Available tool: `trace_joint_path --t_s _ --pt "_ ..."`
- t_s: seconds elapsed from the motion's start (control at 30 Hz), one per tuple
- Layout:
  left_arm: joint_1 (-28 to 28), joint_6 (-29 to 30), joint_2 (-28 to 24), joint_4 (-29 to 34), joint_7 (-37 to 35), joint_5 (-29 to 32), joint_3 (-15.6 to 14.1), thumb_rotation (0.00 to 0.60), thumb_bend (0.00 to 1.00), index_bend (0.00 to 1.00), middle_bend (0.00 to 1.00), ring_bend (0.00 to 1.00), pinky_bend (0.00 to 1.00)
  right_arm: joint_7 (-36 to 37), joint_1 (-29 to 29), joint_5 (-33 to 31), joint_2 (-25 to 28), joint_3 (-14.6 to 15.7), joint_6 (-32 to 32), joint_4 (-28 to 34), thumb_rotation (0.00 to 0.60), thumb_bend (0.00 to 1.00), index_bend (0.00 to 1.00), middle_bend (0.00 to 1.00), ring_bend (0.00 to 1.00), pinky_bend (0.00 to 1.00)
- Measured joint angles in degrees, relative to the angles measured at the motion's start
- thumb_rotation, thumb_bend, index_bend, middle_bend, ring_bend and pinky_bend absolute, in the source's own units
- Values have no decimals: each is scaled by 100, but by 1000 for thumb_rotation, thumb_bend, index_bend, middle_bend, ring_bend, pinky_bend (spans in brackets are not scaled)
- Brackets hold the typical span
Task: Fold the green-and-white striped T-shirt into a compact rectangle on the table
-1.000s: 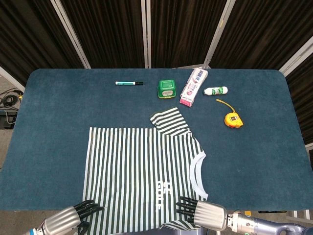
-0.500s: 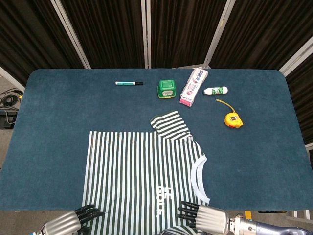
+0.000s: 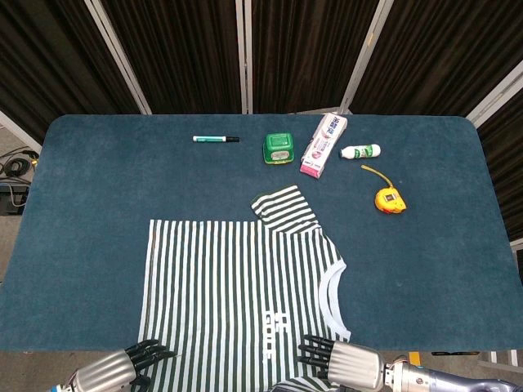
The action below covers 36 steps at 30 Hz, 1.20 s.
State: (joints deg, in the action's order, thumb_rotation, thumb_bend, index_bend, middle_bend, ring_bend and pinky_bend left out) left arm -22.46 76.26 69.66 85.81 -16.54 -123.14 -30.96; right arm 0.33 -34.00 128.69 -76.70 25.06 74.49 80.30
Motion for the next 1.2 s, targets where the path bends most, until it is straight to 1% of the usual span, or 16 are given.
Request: trace_joint_path --t_s 0.17,0.27,0.37,0.47,0.57,0.63,0.7,0.8,0.9,1.0,1.2 --pt "28 76 3 -19 -17 127 114 600 472 854 0 0 0 47 15 -94 4 -71 31 -33 600 430 767 120 0 0" --pt "44 111 -7 -22 -31 363 281 600 472 854 0 0 0 165 22 -284 20 -183 58 -54 600 429 767 119 0 0" --pt "47 59 -58 42 24 731 492 600 472 852 0 0 0 301 19 -548 46 -373 88 -87 600 429 768 118 0 0" --pt "10 -75 -133 194 56 1235 770 600 470 851 0 0 0 446 -5 -919 66 -635 65 -139 600 428 768 119 0 0" --pt "-90 -380 -210 382 127 1902 1129 600 470 850 0 0 0 630 -65 -1394 61 -966 -55 -224 600 428 768 124 0 0" --pt "-160 -600 -221 453 274 2383 1431 600 470 850 0 0 0 754 -118 -1704 35 -1199 -186 -312 600 428 769 127 0 0" --pt "-223 -827 -178 471 419 2834 1716 600 470 848 0 0 0 865 -170 -1971 -22 -1415 -330 -445 600 428 769 128 0 0" --pt "-338 -1221 -28 404 536 3390 2085 600 470 845 0 0 0 996 -234 -2277 -164 -1639 -522 -706 600 426 769 128 0 0" --pt "-473 -1573 204 186 594 3753 2375 600 470 844 0 0 0 1094 -286 -2512 -339 -1783 -699 -986 600 426 769 128 0 0" --pt "-598 -1799 448 -62 575 3966 2595 600 470 844 0 0 0 1205 -337 -2755 -529 -1930 -892 -1274 600 426 769 128 0 0" --pt "-785 -2067 736 -439 456 4143 2841 600 470 841 0 0 0 1369 -453 -3048 -863 -2124 -1237 -1806 600 426 769 128 0 0"
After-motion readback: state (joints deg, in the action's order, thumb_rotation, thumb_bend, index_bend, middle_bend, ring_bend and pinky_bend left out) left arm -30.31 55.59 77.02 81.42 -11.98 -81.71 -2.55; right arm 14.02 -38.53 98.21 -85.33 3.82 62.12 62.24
